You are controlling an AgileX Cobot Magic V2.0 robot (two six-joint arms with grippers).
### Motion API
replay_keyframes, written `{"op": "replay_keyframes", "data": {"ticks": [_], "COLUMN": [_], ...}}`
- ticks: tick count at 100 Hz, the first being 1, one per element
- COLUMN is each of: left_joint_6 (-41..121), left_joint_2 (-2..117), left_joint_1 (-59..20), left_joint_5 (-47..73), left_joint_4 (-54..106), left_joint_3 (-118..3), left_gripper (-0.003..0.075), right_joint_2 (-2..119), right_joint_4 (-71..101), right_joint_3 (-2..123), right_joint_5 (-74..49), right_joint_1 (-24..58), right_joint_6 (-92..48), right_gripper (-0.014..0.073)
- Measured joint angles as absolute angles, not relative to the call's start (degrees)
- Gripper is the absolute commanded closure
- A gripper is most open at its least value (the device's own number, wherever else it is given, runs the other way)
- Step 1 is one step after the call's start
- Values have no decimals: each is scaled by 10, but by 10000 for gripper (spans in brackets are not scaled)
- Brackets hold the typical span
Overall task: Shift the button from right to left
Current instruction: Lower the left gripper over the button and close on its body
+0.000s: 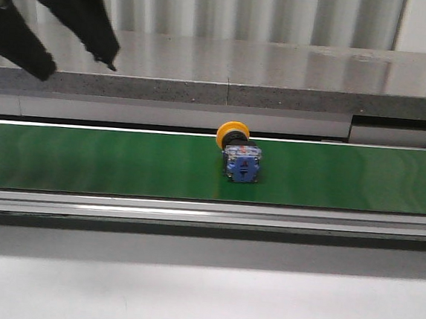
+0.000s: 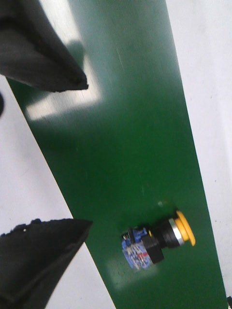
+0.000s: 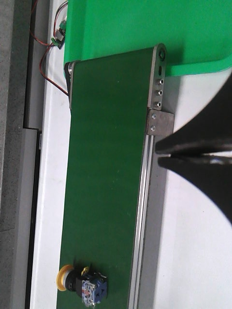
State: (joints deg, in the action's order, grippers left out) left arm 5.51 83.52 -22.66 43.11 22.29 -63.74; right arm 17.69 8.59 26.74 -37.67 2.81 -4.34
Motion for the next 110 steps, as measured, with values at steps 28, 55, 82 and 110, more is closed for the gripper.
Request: {"op": "replay_keyframes", "data": {"ticks": [28,55,82,110], "left_joint_6": [5,-55,-135,-171], "left_joint_2": [954,1030,1069,1074], "left_joint_1": [-297,-315,-329,-345], "left_joint_5": [445,465,497,504], "left_joint_4": [223,223,139,111], "left_joint_3": [-738,-792,-828,-832], "left_gripper": [200,202,203,206], "right_joint_2": [177,177,177,177], "right_joint_4": [86,86,86,86], "right_joint_3": [267,267,267,267], "right_joint_5": [-377,-375,-374,-373], "right_joint_1": [28,28,28,28], "right_joint_6": [-43,-43,-43,-43], "right_gripper": [660,660,660,660]}}
